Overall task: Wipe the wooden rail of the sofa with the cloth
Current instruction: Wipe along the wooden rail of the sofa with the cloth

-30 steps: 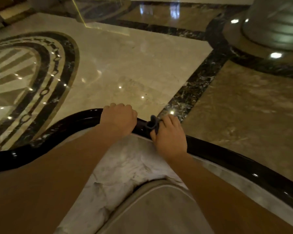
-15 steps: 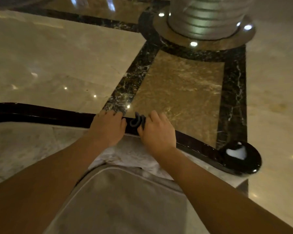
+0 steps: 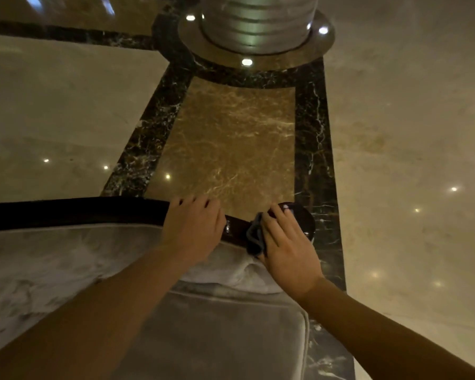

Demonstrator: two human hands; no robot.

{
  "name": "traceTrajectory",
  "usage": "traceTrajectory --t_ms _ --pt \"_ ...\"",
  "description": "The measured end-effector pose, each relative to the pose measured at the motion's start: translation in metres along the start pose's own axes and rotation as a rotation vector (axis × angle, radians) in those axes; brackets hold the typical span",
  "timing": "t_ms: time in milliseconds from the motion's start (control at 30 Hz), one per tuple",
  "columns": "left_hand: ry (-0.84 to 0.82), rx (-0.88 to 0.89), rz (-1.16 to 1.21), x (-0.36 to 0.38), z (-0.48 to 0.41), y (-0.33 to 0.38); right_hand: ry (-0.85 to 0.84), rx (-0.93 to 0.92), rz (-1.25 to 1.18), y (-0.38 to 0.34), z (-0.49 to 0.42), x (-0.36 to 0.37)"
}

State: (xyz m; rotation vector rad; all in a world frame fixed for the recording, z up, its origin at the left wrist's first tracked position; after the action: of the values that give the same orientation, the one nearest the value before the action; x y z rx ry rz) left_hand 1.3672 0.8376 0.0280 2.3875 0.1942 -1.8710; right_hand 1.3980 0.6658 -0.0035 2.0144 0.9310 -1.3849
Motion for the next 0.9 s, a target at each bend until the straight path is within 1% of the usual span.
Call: traceTrajectory --t_ms 67,167,233,300,333,400,500,567,700,800,900 --pt "0.004 -0.023 -0.014 0.007 -0.006 0.022 -0.008 -0.078 0.034 0.003 0.004 0.004" --pt "0.044 -0.23 0.033 0.01 -0.014 0.028 0.015 -0.12 -0.005 0.002 0.004 0.004" --pt "0.066 -0.378 0.082 0.013 -0.02 0.026 0.055 -0.113 -0.049 0.004 0.004 0.004" --pt "0.084 -0.458 0.077 0.012 -0.022 0.027 0.105 -0.054 -0.123 0.007 -0.001 0.003" --pt "0.091 -0.464 0.056 0.012 -0.024 0.029 0.116 -0.008 -0.158 0.009 -0.007 0.002" --pt "0.078 -0.462 -0.009 0.013 -0.025 0.032 0.074 0.069 -0.193 0.011 -0.02 0.004" --pt "0.07 -0.46 -0.071 0.016 -0.026 0.033 -0.082 0.06 -0.186 0.012 -0.031 0.012" --pt "0.074 -0.45 -0.088 0.017 -0.025 0.033 -0.158 0.075 -0.16 0.018 -0.032 0.015" --pt "0.084 -0.431 -0.115 0.017 -0.025 0.034 -0.164 0.152 -0.048 0.031 -0.03 0.014" --pt "0.11 -0.435 -0.108 0.016 -0.025 0.035 -0.153 0.283 -0.074 0.036 -0.029 0.014" --pt "0.107 -0.428 -0.119 0.018 -0.024 0.035 -0.183 0.348 -0.082 0.042 -0.031 0.018"
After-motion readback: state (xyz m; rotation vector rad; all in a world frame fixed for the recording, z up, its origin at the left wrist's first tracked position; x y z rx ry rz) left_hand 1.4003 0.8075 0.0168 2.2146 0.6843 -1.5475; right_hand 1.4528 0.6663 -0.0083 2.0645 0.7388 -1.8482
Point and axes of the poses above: each hand's wrist, its own z-axis away from the middle knuckle, its own x-axis out of the palm, y = z × x, the point moved 5 cm from there along -z, towards the middle knuckle, and after that the axes turned 8 degrees about y, right-handed, at the moved point
